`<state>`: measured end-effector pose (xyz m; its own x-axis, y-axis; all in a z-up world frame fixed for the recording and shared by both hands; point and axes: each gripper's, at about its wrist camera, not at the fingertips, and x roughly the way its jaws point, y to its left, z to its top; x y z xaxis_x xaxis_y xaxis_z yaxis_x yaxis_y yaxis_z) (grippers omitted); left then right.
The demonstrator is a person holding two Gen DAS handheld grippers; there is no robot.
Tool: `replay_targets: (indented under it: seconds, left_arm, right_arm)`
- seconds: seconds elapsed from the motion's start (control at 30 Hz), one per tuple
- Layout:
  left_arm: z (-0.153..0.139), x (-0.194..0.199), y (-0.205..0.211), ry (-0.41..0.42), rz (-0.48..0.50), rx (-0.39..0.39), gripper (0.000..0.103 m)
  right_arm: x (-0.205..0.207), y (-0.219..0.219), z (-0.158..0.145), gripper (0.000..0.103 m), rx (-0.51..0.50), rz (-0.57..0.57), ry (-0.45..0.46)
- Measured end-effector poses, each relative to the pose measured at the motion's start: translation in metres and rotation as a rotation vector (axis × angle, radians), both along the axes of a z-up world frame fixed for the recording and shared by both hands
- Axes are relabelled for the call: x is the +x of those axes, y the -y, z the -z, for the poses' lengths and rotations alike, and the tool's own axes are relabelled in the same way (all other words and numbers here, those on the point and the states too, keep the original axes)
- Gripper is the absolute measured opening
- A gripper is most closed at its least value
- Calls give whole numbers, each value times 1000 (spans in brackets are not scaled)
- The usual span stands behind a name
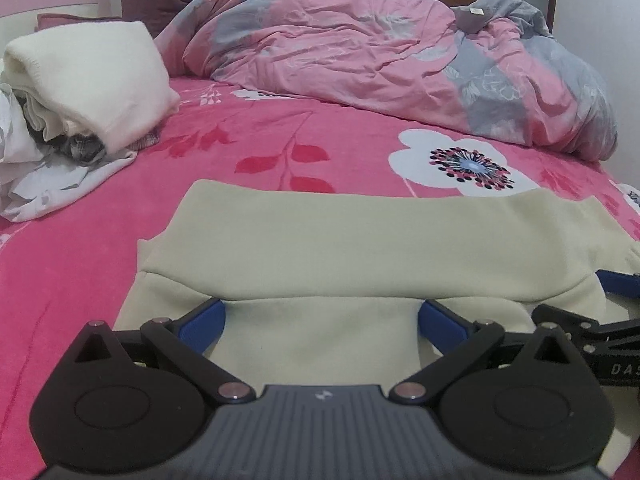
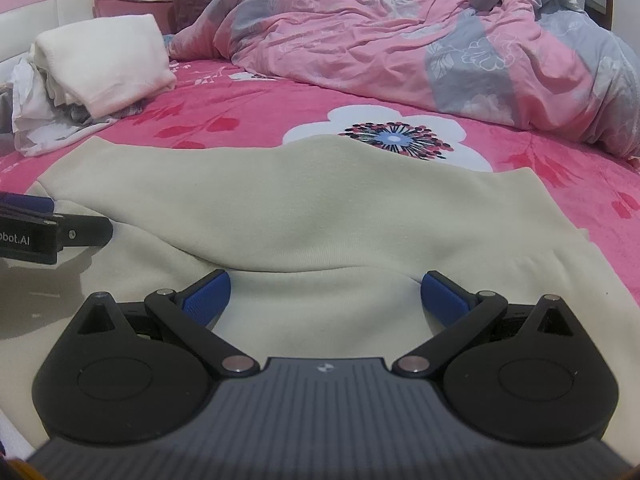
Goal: Fold clothes
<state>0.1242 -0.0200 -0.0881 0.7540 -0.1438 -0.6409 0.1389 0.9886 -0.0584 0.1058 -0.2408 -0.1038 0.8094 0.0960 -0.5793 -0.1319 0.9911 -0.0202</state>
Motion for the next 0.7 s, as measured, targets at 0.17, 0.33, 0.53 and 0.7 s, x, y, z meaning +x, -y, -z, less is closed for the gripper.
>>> replay_targets:
  seconds: [0.17, 0.33, 0.53, 0.7]
  left_arm:
    - [2, -4, -2, 16, 5, -6, 103]
    - [3, -5, -1, 24, 3, -4, 103]
    - [3, -6, -1, 29, 4, -10, 103]
    - [4, -6, -2, 32, 7, -12, 103]
  right_arm:
    - [-1, 7, -26, 102, -11, 0, -5]
    - [20, 42, -56, 102, -34, 93, 62]
    - [55, 101, -3, 102, 132, 201, -95]
    - [43, 102, -18, 98, 125, 249, -89]
